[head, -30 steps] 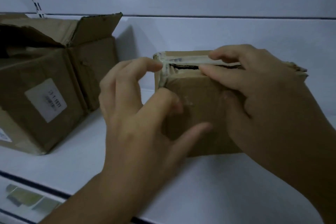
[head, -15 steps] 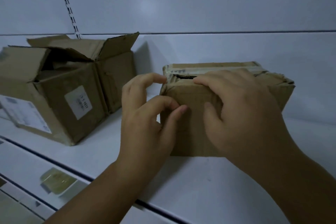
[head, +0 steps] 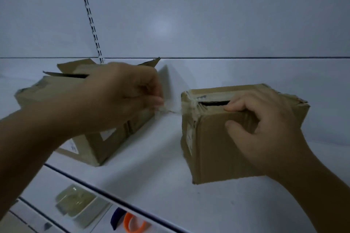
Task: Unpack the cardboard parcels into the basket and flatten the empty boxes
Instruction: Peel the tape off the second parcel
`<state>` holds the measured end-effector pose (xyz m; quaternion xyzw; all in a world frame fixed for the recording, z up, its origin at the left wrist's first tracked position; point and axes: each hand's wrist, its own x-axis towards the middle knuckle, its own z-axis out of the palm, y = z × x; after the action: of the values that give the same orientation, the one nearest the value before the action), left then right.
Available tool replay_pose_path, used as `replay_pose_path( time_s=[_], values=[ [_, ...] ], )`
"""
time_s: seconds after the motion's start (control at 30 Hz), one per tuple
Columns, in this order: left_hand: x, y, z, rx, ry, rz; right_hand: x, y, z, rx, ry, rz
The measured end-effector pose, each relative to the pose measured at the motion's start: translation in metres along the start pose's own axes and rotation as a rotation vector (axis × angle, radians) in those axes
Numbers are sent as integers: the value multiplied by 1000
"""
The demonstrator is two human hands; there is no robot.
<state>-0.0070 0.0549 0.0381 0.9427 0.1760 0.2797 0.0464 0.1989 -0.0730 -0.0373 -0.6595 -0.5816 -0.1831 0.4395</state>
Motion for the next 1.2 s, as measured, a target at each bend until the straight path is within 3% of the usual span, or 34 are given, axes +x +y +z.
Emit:
replay_pose_path(
  time_s=[0.2, 0.33, 0.43, 0.63, 0.8, 0.97, 1.1, 1.17, 1.2],
  values=[
    [8, -9, 30, -806, 71, 12, 1, 21, -9, 416, 63, 98],
    [17, 7, 75, -1261, 93, -96, 4, 13, -13, 364, 80, 151],
    [25, 14, 81, -1239, 209, -212, 1, -5, -22, 155, 89, 205],
    [35, 27, 74, -1028, 279, -45, -5, -36, -21, -274, -283, 163],
    [55, 19, 67, -1081, 294, 40, 1, -38, -35, -24, -418, 321],
    [60, 4, 103, -1508, 304, -146, 9, -30, -37, 19, -506, 252],
    [63, -12, 121, -1869, 144, -219, 20, -15, -41, 96, -539, 230],
    [63, -21, 125, -1827, 141, -188, 24, -6, -50, 189, -600, 254],
    [62, -23, 126, -1650, 175, -130, 25, -3, -55, 237, -633, 281]
  ],
)
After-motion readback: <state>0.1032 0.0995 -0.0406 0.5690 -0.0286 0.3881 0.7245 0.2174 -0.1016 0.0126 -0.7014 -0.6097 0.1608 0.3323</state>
